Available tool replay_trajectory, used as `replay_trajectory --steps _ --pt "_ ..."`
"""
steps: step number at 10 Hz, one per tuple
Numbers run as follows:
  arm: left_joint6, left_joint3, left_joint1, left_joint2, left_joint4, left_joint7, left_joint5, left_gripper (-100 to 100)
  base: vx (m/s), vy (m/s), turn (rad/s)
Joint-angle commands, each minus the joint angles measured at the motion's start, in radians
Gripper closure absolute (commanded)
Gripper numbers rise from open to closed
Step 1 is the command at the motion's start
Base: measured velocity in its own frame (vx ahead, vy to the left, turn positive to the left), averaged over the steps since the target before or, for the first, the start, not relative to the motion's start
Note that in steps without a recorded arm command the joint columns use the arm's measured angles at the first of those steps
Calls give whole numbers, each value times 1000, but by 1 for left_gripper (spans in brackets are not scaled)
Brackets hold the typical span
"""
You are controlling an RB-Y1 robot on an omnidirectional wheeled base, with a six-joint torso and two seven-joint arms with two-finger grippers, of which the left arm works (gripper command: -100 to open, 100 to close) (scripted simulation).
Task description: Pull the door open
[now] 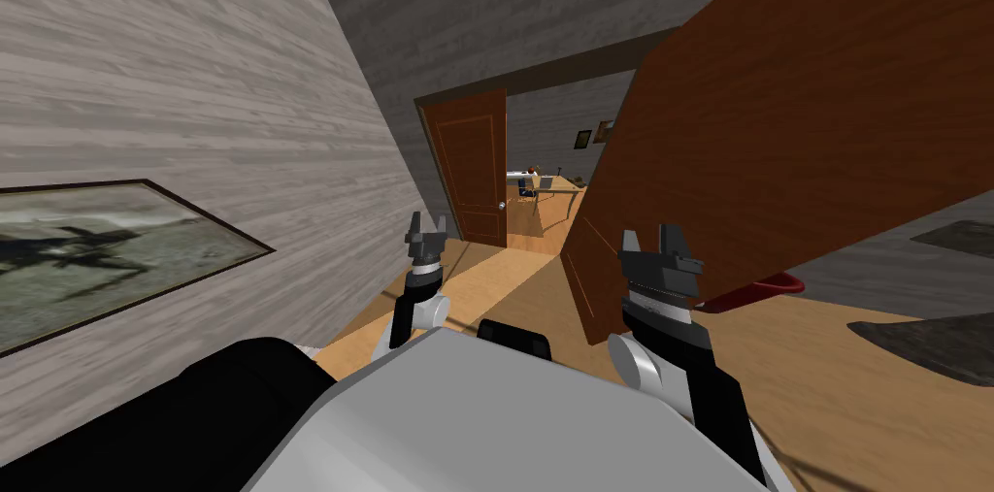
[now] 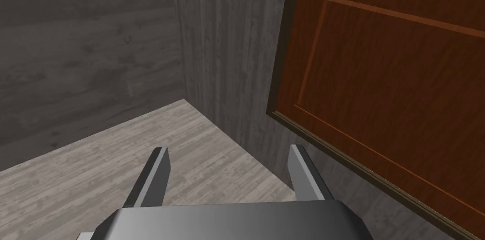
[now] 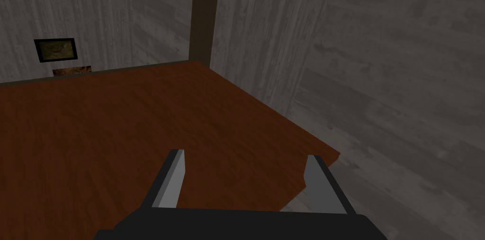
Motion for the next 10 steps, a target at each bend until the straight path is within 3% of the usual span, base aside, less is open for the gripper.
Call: replay_trajectory --steps 1,2,10 --pt "-6 5 -12 5 35 -28 -11 -100 105 -5 3" --pt "-6 5 -12 5 35 -28 -11 -100 130 -1 1" --pt "-34 28 -65 25 190 -152 -60 -100 109 -12 2"
